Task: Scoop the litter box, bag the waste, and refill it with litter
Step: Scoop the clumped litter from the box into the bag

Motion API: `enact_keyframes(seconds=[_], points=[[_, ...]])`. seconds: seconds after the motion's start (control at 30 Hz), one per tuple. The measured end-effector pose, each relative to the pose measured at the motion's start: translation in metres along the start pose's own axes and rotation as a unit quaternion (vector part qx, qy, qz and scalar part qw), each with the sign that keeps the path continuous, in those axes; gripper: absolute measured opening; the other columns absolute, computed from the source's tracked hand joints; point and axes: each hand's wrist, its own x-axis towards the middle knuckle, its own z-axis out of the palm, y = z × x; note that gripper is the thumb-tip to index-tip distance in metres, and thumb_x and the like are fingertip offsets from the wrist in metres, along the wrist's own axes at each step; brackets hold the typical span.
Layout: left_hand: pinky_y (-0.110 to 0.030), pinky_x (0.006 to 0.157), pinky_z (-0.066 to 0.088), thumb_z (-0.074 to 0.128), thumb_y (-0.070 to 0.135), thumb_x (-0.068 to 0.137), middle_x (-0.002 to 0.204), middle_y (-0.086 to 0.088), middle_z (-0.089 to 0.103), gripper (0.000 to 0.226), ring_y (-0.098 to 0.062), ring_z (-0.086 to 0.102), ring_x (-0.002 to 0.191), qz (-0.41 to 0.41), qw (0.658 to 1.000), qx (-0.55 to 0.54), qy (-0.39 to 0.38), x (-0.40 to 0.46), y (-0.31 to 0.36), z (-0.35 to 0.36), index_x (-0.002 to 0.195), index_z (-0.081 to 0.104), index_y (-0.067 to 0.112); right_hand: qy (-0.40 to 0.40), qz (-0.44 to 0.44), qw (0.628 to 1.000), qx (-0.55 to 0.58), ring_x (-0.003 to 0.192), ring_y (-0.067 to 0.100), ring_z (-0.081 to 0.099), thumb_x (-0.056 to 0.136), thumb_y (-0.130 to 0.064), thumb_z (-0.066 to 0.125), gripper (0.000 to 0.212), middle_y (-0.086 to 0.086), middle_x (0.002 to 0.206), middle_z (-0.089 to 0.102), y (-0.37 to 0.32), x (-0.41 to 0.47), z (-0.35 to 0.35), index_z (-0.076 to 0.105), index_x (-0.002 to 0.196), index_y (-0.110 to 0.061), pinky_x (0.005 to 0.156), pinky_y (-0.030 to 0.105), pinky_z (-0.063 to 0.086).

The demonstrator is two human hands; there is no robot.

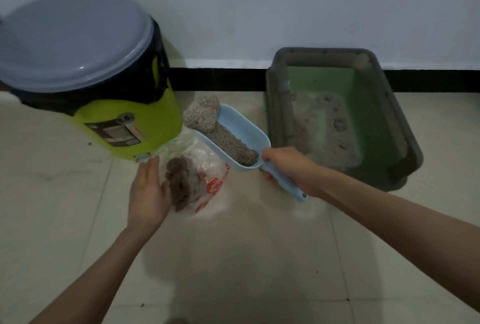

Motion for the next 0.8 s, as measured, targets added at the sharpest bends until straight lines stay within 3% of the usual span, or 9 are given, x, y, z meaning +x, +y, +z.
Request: enact_keyframes(seconds=[0.1, 0.23, 0.4, 0.5, 0.63, 0.73, 0.8], points=[[-0.051, 0.1, 0.036, 0.057, 0.004, 0.085, 0.137, -0.029, 0.037, 0.057, -0.043, 0.034, 0.129, -0.068, 0.997, 0.006, 0.034, -0.006, -0.03, -0.004, 0.138, 0.035, -0.002, -0.029, 0.012, 0.998, -0.059, 0.05, 0.016, 0.051, 0.089, -0.018, 0.046, 0.034, 0.007, 0.057, 0.057, 0.006, 0.009, 0.028, 0.057, 0.059, -0.006, 0.053, 0.024, 0.044], [-0.047, 0.094, 0.039, 0.054, 0.02, 0.091, 0.135, -0.023, 0.042, 0.053, -0.04, 0.043, 0.122, -0.154, 0.988, -0.027, -0.006, 0.002, -0.044, 0.0, 0.139, 0.036, 0.007, -0.032, 0.037, 0.986, -0.157, 0.048, 0.014, 0.048, 0.094, -0.024, 0.044, 0.032, 0.007, 0.057, 0.054, 0.008, 0.022, 0.057, 0.057, 0.074, -0.003, 0.048, 0.021, 0.041], [-0.039, 0.081, 0.046, 0.055, 0.018, 0.09, 0.108, -0.019, 0.064, 0.024, -0.037, 0.059, 0.099, -0.155, 0.987, -0.038, 0.024, 0.011, -0.046, 0.003, 0.112, 0.061, 0.007, -0.029, -0.008, 0.959, -0.282, 0.052, 0.017, 0.052, 0.093, -0.03, 0.045, 0.034, 0.005, 0.059, 0.055, -0.022, 0.04, 0.08, 0.047, 0.066, -0.011, 0.06, 0.027, 0.047], [-0.039, 0.076, 0.045, 0.052, 0.012, 0.09, 0.099, -0.02, 0.067, 0.016, -0.039, 0.06, 0.093, -0.169, 0.983, -0.062, 0.047, 0.011, -0.048, 0.001, 0.095, 0.066, 0.005, -0.046, -0.031, 0.921, -0.387, 0.051, 0.014, 0.054, 0.091, -0.023, 0.044, 0.029, 0.002, 0.061, 0.058, -0.043, 0.037, 0.085, 0.046, 0.065, -0.011, 0.061, 0.024, 0.048], [-0.034, 0.073, 0.044, 0.05, 0.012, 0.09, 0.095, -0.017, 0.068, 0.017, -0.036, 0.061, 0.09, -0.173, 0.98, -0.08, 0.054, 0.011, -0.052, -0.001, 0.09, 0.067, 0.006, -0.046, -0.067, 0.871, -0.484, 0.055, 0.014, 0.054, 0.09, -0.019, 0.043, 0.021, 0.0, 0.065, 0.056, -0.059, 0.026, 0.087, 0.05, 0.074, -0.009, 0.054, 0.022, 0.044], [-0.031, 0.07, 0.04, 0.05, 0.012, 0.09, 0.095, -0.016, 0.068, 0.018, -0.036, 0.061, 0.09, -0.174, 0.979, -0.091, 0.057, 0.012, -0.052, -0.003, 0.092, 0.067, 0.006, -0.001, -0.143, 0.806, -0.574, 0.071, 0.018, 0.049, 0.094, -0.024, 0.044, 0.015, -0.001, 0.071, 0.046, -0.073, 0.014, 0.09, 0.052, 0.093, -0.012, 0.053, 0.025, 0.034], [-0.03, 0.069, 0.039, 0.05, 0.013, 0.09, 0.095, -0.016, 0.068, 0.018, -0.035, 0.06, 0.089, -0.175, 0.979, -0.09, 0.055, 0.012, -0.052, -0.004, 0.093, 0.067, 0.007, 0.033, -0.192, 0.746, -0.637, 0.075, 0.018, 0.046, 0.096, -0.024, 0.044, 0.017, 0.0, 0.082, 0.053, -0.08, 0.009, 0.092, 0.056, 0.104, -0.013, 0.058, 0.027, 0.031]])
